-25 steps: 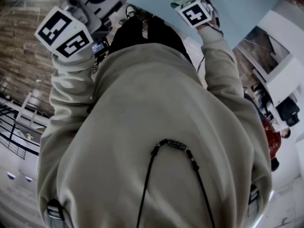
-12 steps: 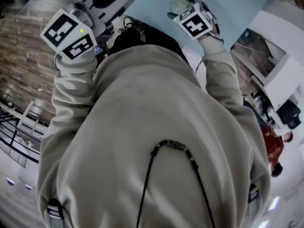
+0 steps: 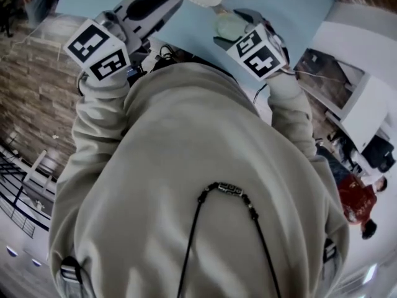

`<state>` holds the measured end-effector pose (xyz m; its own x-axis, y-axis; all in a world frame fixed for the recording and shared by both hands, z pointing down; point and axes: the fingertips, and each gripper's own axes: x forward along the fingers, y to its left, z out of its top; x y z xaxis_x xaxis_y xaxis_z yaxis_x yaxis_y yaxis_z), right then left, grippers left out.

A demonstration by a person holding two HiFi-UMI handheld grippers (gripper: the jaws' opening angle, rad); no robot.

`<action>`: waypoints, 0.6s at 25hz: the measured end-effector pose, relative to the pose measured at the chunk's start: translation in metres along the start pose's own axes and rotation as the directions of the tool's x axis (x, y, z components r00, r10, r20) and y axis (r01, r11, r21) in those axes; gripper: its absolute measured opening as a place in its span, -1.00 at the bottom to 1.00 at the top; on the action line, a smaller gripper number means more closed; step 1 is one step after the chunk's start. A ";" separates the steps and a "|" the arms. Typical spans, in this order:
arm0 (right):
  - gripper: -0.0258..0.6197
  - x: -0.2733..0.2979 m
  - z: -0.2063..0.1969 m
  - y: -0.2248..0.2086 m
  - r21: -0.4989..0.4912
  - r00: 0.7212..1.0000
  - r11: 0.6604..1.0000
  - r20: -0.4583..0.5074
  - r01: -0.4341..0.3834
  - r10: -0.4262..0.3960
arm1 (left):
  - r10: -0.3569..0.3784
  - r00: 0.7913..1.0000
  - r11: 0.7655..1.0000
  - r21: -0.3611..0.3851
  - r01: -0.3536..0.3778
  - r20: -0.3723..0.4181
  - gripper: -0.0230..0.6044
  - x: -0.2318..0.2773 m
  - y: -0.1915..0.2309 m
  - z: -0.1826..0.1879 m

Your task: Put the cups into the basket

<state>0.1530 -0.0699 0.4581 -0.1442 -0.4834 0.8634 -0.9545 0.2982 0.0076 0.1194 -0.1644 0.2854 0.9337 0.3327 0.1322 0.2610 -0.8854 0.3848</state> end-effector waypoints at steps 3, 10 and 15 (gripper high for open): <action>0.29 -0.029 0.022 -0.006 -0.013 0.998 1.000 0.058 0.029 -0.028 | -0.035 0.999 0.999 -0.024 0.035 0.038 -0.94 0.002 -0.004 0.011; 0.29 -0.078 0.063 -0.015 -0.050 0.979 0.993 0.176 0.111 -0.100 | -0.079 0.992 0.996 -0.026 0.082 0.098 -0.94 0.017 -0.015 0.034; 0.29 -0.090 0.075 -0.010 -0.067 0.970 0.992 0.224 0.107 -0.090 | -0.079 0.994 0.997 -0.004 0.080 0.080 -0.94 0.023 -0.023 0.042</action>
<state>0.1558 -0.0912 0.3421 -0.1130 -0.6805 0.7240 -0.9449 0.2989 0.1334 0.1453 -0.1501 0.2411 0.9266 0.3751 0.0280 0.3340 -0.8547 0.3975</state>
